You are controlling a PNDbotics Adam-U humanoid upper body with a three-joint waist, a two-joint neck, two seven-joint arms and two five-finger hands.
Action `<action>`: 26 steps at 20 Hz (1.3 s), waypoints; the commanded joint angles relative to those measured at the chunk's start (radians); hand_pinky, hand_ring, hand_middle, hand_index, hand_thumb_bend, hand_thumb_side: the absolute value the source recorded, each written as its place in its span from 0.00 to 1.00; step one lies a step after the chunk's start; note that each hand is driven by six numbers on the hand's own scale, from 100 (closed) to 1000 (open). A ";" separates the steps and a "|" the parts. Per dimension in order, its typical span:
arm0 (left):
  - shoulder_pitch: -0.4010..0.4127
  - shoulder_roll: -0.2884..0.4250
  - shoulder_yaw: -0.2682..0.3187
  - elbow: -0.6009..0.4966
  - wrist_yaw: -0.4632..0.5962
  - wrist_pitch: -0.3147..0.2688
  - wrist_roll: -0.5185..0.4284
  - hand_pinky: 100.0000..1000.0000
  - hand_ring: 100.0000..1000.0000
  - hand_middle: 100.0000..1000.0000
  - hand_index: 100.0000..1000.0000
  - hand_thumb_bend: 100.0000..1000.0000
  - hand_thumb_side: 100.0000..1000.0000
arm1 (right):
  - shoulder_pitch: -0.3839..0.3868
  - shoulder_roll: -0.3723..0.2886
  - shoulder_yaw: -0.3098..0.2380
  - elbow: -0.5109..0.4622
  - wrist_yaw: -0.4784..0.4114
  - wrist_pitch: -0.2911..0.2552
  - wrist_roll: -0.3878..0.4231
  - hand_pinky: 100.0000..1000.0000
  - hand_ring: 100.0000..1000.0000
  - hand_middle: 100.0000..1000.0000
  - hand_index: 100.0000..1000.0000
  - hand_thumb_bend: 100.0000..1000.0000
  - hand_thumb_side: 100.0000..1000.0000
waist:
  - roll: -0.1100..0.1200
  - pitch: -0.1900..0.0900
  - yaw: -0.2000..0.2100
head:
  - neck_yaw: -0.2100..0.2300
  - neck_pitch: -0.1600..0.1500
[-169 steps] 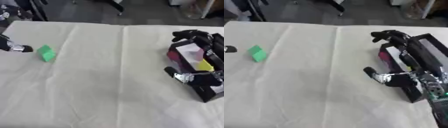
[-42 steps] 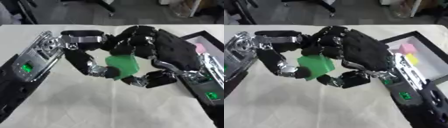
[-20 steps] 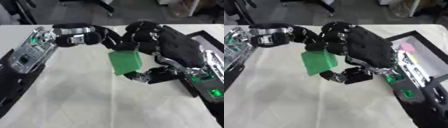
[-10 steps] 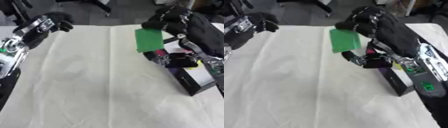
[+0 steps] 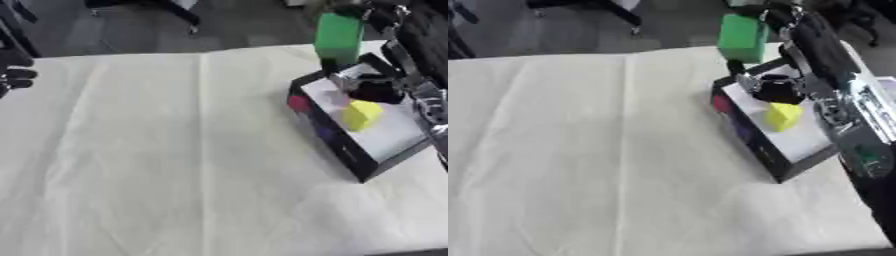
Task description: Pick up the objects with one hand, pass them to the other hand, and then place them into the box on the other side of the table.
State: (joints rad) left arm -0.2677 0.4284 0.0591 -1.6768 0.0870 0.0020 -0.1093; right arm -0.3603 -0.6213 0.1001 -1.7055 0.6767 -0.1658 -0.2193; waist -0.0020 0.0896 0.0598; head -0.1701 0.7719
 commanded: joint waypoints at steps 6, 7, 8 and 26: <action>0.087 -0.069 0.069 -0.070 -0.054 -0.009 0.065 0.78 0.70 0.68 0.78 0.33 0.79 | -0.020 -0.030 -0.045 0.250 -0.079 0.012 -0.027 0.74 0.63 0.21 0.57 0.16 0.11 | -0.016 -0.010 0.012 | -0.034 -0.002; 0.091 -0.073 0.073 -0.076 -0.060 -0.012 0.066 0.78 0.70 0.68 0.78 0.33 0.79 | -0.021 -0.031 -0.048 0.269 -0.078 0.012 -0.027 0.74 0.64 0.22 0.59 0.17 0.12 | -0.016 -0.011 0.014 | -0.031 -0.002; 0.094 -0.078 0.076 -0.082 -0.064 -0.015 0.066 0.78 0.70 0.68 0.78 0.33 0.79 | -0.023 -0.032 -0.051 0.287 -0.076 0.013 -0.026 0.74 0.64 0.23 0.60 0.18 0.12 | -0.016 -0.011 0.015 | -0.027 -0.002; 0.101 -0.111 0.093 -0.115 -0.103 -0.027 0.058 0.78 0.71 0.69 0.78 0.33 0.79 | 0.014 -0.042 -0.155 0.320 -0.016 0.102 0.102 0.85 0.87 0.83 0.99 0.70 0.73 | -0.015 -0.010 0.016 | 0.011 -0.002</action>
State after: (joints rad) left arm -0.1586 0.3062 0.1400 -1.7714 -0.0101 -0.0222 -0.0546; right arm -0.3364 -0.6216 -0.0332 -1.3513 0.6630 -0.0694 -0.1174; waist -0.0050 0.0896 0.0757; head -0.1638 0.7719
